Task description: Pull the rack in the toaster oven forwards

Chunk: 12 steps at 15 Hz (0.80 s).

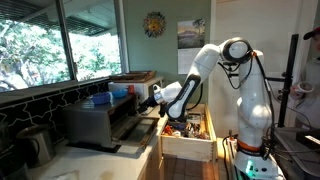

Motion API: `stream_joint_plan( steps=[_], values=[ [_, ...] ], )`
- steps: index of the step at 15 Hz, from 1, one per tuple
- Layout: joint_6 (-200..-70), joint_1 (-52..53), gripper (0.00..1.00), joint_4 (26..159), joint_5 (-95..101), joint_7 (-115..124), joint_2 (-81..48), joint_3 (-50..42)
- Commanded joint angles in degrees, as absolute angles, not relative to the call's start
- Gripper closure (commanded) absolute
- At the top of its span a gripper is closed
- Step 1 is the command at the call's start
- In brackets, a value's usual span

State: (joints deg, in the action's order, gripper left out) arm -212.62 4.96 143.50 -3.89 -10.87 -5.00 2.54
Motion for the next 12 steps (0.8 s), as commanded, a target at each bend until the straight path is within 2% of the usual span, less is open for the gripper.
stream_joint_plan(
  steps=[1, 12],
  values=[
    [-212.62, 4.98, 0.00, 143.37, -3.90, -10.87, -5.12, 2.54],
    [-216.22, 5.33, 0.00, 130.55, -2.85, -9.35, -17.75, 2.07]
  ],
)
